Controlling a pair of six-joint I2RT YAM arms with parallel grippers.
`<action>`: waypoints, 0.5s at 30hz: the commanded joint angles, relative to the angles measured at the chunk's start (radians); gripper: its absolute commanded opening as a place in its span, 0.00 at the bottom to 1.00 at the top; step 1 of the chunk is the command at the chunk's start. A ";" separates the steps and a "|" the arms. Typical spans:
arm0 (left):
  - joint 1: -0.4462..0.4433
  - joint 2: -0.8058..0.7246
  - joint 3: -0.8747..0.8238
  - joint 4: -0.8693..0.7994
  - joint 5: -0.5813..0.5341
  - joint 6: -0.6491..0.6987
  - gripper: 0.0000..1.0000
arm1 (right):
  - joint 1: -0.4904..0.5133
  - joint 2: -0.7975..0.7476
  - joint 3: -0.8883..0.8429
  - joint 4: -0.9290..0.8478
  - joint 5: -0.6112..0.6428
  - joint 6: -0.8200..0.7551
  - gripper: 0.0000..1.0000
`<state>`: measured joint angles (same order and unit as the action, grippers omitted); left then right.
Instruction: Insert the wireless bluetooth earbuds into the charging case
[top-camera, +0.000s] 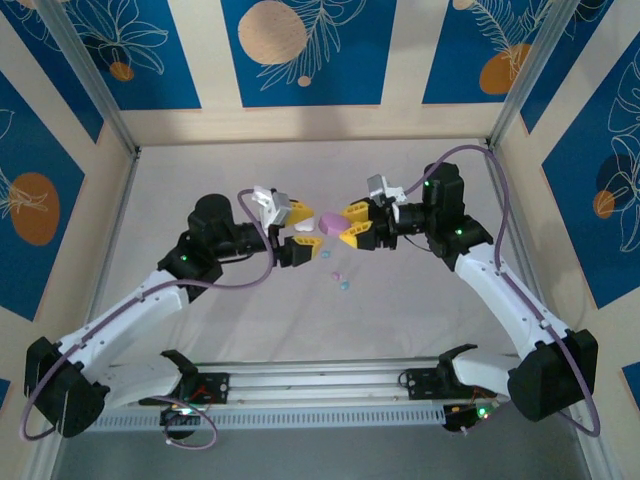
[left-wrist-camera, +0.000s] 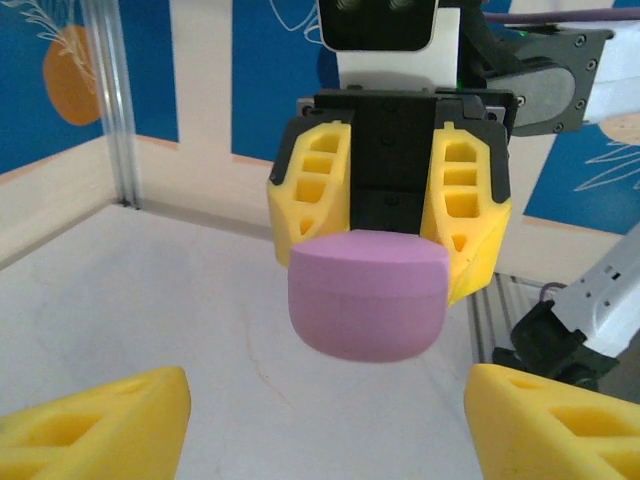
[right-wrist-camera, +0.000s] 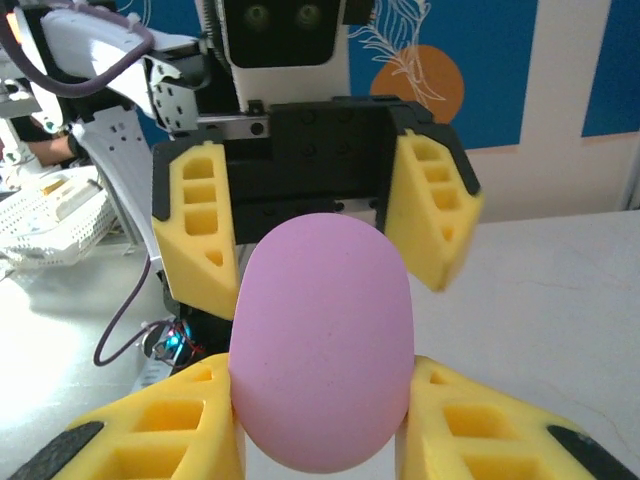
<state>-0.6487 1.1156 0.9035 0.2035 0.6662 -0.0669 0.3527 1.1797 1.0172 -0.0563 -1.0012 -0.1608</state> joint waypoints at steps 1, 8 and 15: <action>-0.003 0.023 0.011 0.075 0.101 0.030 0.70 | 0.014 0.018 0.036 -0.084 -0.033 -0.073 0.34; -0.004 0.056 0.032 0.099 0.137 0.008 0.64 | 0.023 0.026 0.053 -0.099 -0.030 -0.106 0.34; -0.006 0.086 0.041 0.131 0.157 -0.038 0.58 | 0.030 0.026 0.050 -0.081 -0.001 -0.109 0.35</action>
<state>-0.6495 1.1889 0.9077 0.2882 0.7792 -0.0834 0.3740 1.2015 1.0409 -0.1276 -0.9985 -0.2474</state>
